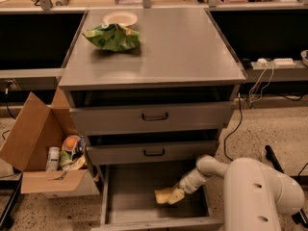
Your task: Place sponge into bottom drawer
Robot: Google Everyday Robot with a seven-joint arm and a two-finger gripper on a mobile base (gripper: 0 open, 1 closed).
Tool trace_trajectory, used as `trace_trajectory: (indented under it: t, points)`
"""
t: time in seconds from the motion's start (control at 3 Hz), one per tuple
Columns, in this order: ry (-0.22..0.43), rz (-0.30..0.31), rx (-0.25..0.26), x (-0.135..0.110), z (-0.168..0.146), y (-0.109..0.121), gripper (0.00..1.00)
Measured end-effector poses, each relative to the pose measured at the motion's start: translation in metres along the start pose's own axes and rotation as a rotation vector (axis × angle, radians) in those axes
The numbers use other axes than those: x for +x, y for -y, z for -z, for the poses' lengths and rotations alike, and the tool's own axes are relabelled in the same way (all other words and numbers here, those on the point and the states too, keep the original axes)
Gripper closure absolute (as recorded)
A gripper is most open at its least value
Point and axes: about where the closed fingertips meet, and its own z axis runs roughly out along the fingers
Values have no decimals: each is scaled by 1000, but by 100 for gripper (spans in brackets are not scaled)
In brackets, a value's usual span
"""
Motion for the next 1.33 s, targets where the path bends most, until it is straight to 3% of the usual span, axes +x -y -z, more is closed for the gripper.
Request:
trace_trajectory:
  t: [0.33, 0.67, 1.33]
  points:
    - [-5, -1, -1, 0, -2, 1, 8]
    - [-5, -1, -1, 0, -2, 1, 0]
    - [89, 26, 1, 10, 16, -7, 0]
